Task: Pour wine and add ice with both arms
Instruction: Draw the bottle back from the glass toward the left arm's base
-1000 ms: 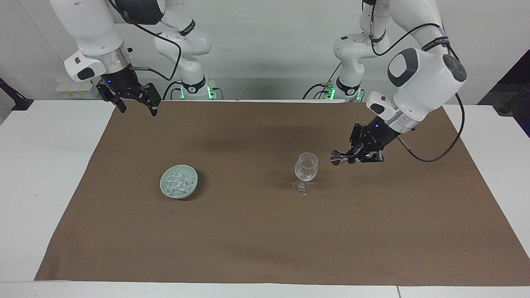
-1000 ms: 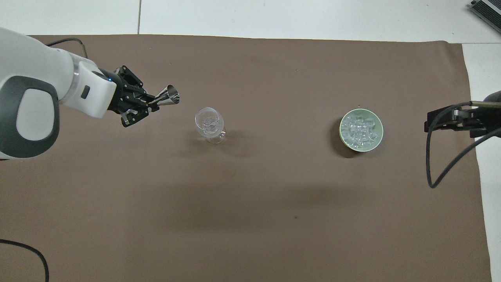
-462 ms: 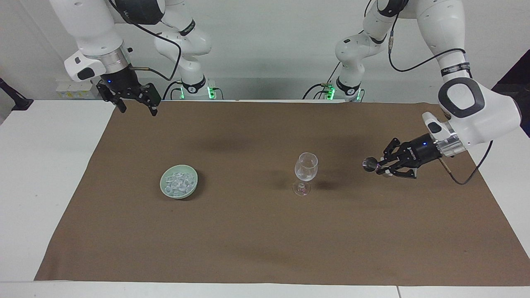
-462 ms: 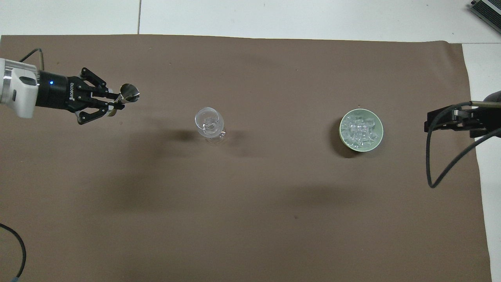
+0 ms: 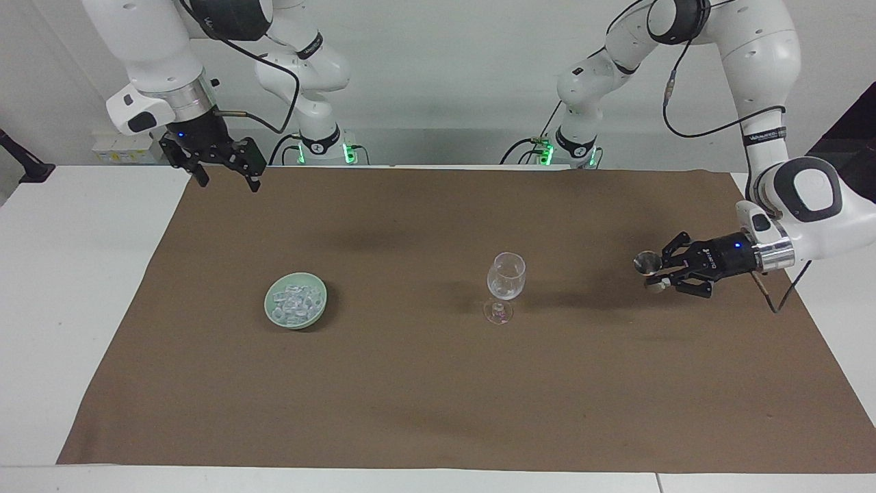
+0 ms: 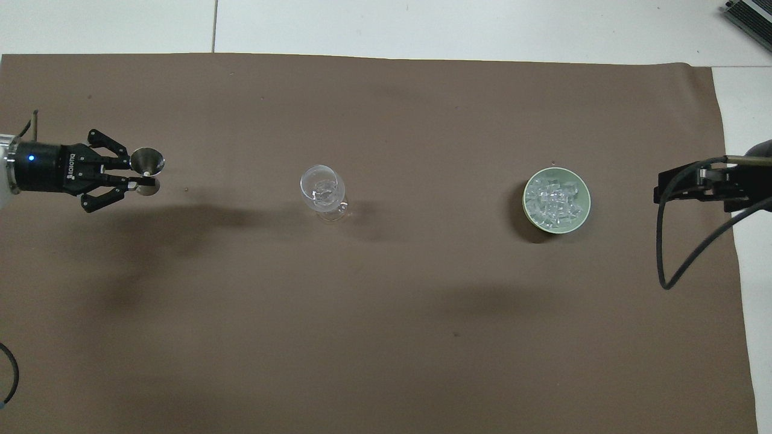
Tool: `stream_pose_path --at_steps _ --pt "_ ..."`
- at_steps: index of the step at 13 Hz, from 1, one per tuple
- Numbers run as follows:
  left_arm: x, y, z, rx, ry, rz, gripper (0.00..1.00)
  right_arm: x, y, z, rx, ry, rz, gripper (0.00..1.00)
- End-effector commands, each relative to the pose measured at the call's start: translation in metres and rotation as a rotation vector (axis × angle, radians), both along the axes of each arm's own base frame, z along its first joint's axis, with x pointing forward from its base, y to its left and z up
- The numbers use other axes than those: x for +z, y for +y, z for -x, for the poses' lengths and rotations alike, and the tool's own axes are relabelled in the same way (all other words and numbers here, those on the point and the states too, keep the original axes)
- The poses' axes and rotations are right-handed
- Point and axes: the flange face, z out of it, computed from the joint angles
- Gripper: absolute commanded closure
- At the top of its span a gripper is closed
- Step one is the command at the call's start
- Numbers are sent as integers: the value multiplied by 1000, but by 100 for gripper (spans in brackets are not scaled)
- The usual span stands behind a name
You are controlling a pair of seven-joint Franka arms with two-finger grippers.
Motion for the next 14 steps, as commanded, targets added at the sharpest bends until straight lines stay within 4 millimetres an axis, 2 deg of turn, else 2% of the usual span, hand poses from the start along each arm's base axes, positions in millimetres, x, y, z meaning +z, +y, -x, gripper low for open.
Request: stream_pose_path --at_steps 1,2,3,5,6,8,10,12,14 --pt "-35 34 8 33 -14 176 100 3 -4 1 15 7 -10 0" --pt "-46 43 9 48 3 232 100 3 -4 1 15 7 -10 0" --pt "-62 61 15 77 21 268 100 3 -4 1 15 7 -10 0" --pt "-80 83 21 106 20 296 100 3 -4 1 15 7 -10 0" --pt "-86 88 21 111 -13 305 100 3 -4 1 15 7 -10 0" --pt "-97 115 30 185 -18 323 100 3 -4 1 15 7 -10 0" --pt "-117 127 34 234 -21 359 100 3 -4 1 15 7 -10 0" --pt "-138 125 33 251 -39 396 100 3 -4 1 15 7 -10 0" --pt "-146 137 39 275 -37 397 100 3 -4 1 15 7 -10 0"
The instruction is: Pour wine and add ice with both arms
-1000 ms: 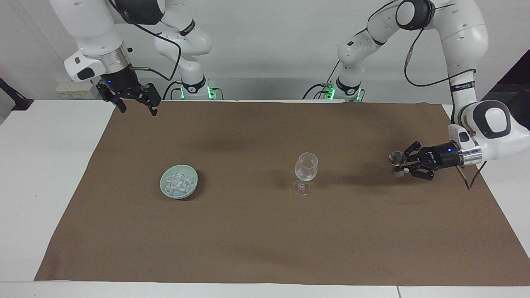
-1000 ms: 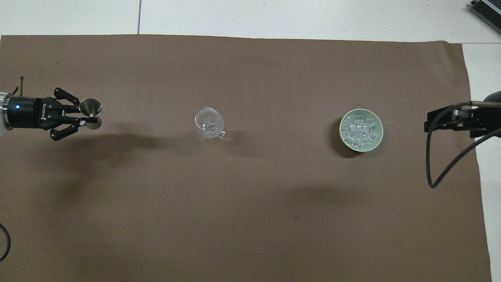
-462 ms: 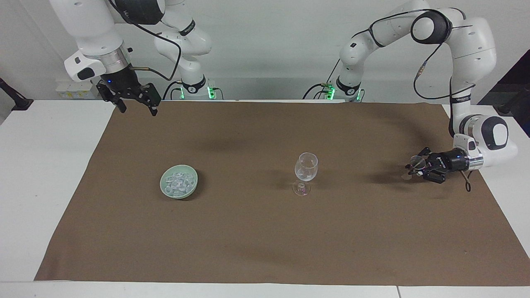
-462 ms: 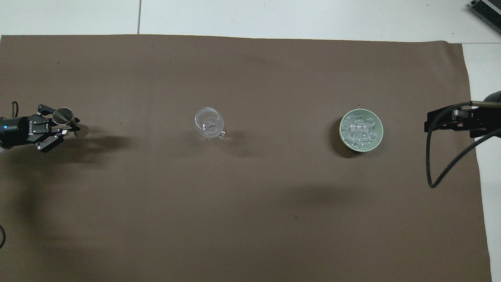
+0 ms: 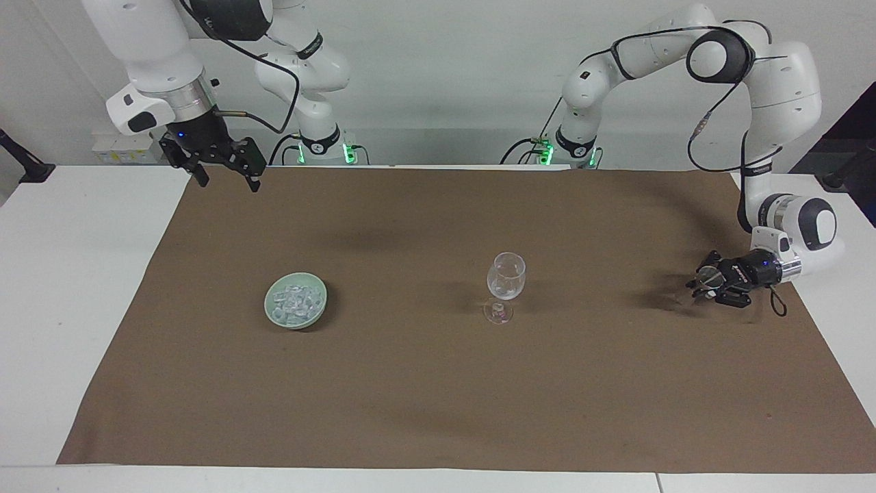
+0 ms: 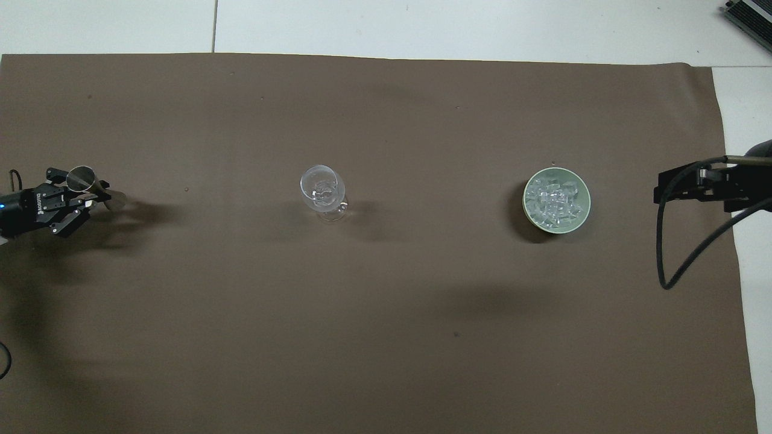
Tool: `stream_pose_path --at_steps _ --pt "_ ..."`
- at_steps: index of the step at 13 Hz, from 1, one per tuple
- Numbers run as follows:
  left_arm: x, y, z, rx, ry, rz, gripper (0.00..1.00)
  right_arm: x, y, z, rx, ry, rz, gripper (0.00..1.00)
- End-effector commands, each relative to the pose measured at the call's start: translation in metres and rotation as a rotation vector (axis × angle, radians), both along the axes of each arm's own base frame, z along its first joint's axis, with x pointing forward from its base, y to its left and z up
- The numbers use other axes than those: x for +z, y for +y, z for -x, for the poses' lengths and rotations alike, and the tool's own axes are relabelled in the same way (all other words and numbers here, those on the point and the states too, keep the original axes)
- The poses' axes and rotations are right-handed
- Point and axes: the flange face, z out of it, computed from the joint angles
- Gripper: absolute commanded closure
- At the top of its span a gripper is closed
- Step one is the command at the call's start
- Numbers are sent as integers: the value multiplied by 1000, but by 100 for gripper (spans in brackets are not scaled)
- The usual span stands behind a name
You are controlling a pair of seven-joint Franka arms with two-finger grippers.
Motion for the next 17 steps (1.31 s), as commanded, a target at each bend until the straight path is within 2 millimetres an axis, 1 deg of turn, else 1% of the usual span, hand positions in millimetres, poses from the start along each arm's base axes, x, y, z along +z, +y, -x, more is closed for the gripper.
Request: stream_pose_path --at_steps 1,2,4,5,7,9,13,14,17 --pt "-9 19 4 32 -22 18 100 3 -4 1 15 7 -10 0" --pt "-9 23 3 39 -24 8 100 3 -4 1 15 7 -10 0" --pt "-16 25 -1 48 -27 9 100 3 -4 1 15 7 -10 0" --pt "-15 25 -2 49 -30 9 100 3 -4 1 15 7 -10 0" --pt "-22 24 -5 64 -20 -6 100 3 -4 1 15 7 -10 0" --pt "-30 16 -8 62 -10 4 100 3 -4 1 15 7 -10 0" --pt "-34 12 -8 59 -4 4 100 3 -4 1 15 7 -10 0" --pt "-39 7 -12 61 0 2 100 3 -4 1 15 7 -10 0" --pt "-40 2 -18 80 -4 10 100 3 -4 1 15 7 -10 0"
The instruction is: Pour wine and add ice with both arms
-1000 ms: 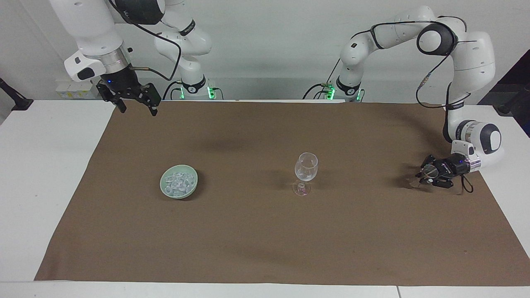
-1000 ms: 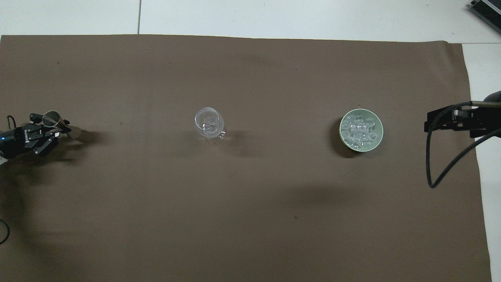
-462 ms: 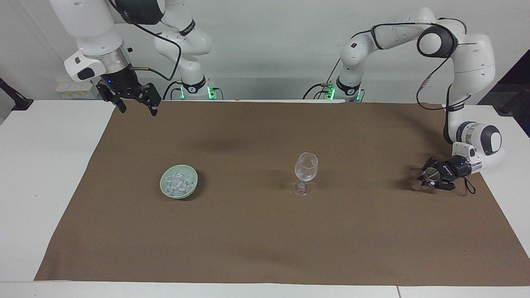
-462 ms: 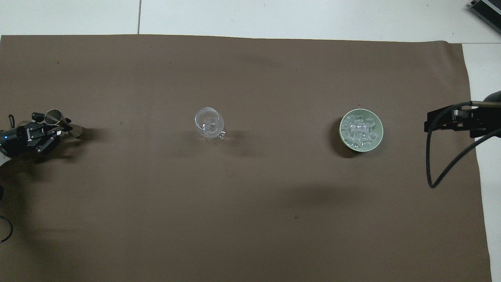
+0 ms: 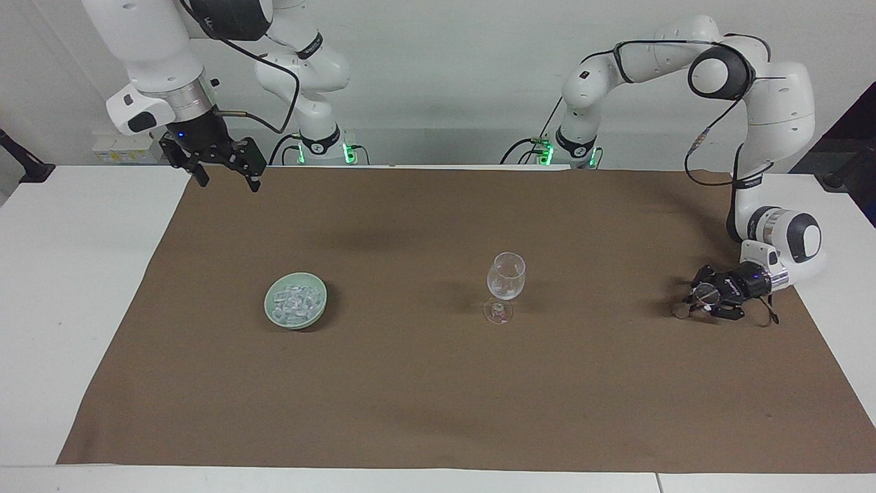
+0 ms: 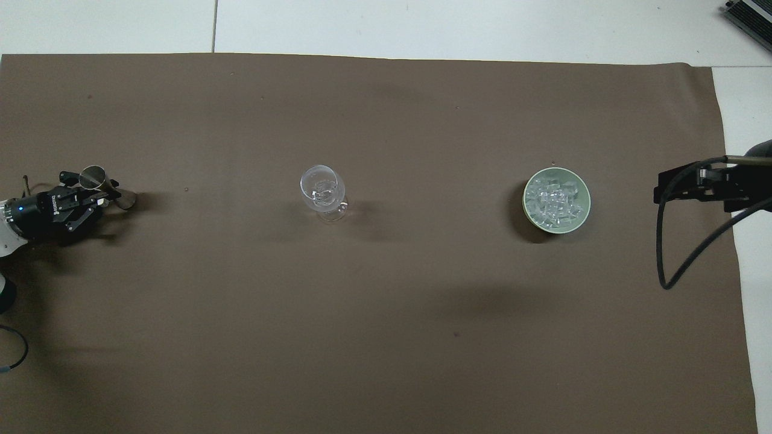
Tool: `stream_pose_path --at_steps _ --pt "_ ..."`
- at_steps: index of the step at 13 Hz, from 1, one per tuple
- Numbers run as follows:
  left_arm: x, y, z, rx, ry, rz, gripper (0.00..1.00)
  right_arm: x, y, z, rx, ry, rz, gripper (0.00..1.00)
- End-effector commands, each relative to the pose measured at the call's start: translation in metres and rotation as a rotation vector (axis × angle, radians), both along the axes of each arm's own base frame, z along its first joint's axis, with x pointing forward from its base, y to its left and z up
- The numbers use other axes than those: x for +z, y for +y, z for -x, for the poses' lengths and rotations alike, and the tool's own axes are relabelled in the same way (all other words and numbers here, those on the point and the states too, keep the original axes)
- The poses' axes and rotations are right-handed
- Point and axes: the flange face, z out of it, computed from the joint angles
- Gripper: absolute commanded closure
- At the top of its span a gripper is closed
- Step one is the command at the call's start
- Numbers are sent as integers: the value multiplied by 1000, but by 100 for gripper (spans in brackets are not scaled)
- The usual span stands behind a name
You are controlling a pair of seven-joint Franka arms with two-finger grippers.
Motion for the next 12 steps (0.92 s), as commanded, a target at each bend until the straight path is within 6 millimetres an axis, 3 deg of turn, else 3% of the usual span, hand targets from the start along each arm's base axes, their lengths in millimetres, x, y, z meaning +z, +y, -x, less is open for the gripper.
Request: stream_pose_path --at_steps 1,8,12 --pt "-5 -7 -12 15 -24 11 100 3 -4 1 15 7 -10 0" --pt "3 -25 -24 16 -47 38 100 3 -5 1 13 7 -10 0" --pt "-6 -29 -24 19 -37 47 100 3 -4 1 15 7 -10 0"
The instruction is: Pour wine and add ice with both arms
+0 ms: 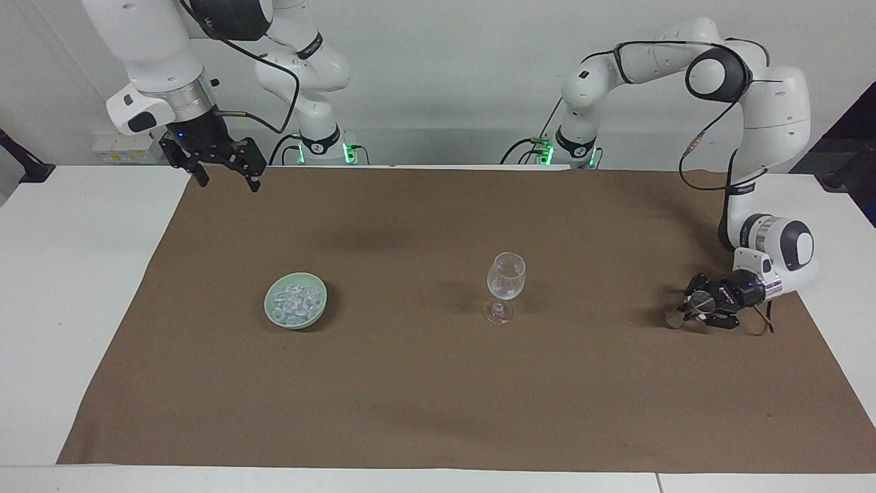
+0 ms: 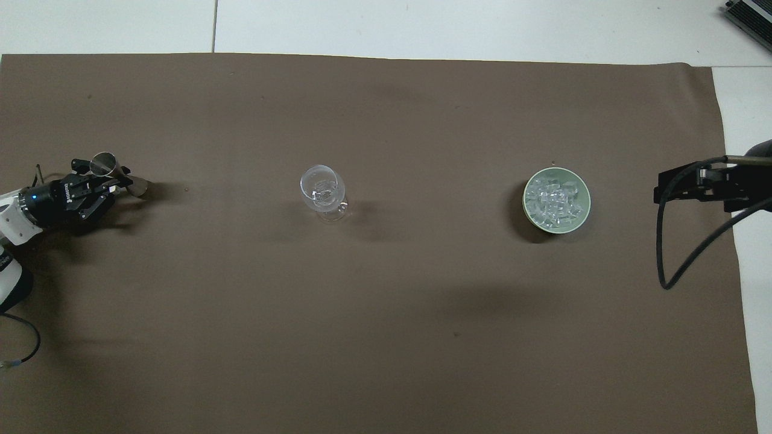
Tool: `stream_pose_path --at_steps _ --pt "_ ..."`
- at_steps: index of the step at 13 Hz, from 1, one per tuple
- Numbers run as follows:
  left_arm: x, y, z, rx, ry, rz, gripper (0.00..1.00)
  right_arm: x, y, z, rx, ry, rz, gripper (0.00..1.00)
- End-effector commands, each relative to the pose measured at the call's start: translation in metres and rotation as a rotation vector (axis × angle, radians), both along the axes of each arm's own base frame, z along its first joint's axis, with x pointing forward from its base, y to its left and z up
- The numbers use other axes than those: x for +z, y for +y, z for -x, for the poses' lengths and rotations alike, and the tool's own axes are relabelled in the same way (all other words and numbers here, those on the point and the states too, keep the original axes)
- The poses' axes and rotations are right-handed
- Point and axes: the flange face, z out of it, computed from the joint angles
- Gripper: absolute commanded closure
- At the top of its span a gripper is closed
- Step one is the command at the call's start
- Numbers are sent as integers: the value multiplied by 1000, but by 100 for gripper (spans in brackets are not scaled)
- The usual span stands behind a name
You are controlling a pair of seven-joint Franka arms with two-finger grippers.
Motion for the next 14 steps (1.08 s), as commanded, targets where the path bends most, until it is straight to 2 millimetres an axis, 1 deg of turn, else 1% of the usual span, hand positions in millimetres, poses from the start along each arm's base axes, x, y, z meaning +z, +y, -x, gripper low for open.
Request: stream_pose_path --at_steps 1,4,6,7,8,9,10,12,13,14 --pt "-14 -2 -5 18 -18 12 100 2 -4 1 15 8 -10 0" --pt "-20 -3 -4 19 -40 9 100 3 -4 1 15 7 -10 0" --pt "-17 -3 -4 20 -44 6 100 3 -4 1 15 7 -10 0" --pt "-17 -2 -4 19 -46 4 91 3 -4 1 15 7 -10 0" --pt "-16 -1 -5 18 -45 3 75 3 -4 1 15 7 -10 0" --pt "-15 0 -5 19 -42 2 66 3 -4 1 15 7 -10 0" --pt "-12 -1 -4 10 -47 1 46 3 -4 1 15 7 -10 0" --pt "-6 -2 -3 -12 -64 17 42 3 -4 1 15 7 -10 0" --pt "-5 -3 -2 -25 -66 19 36 3 -4 1 15 7 -10 0" --pt "0 -2 -2 -38 -71 2 36 3 -4 1 15 7 -10 0"
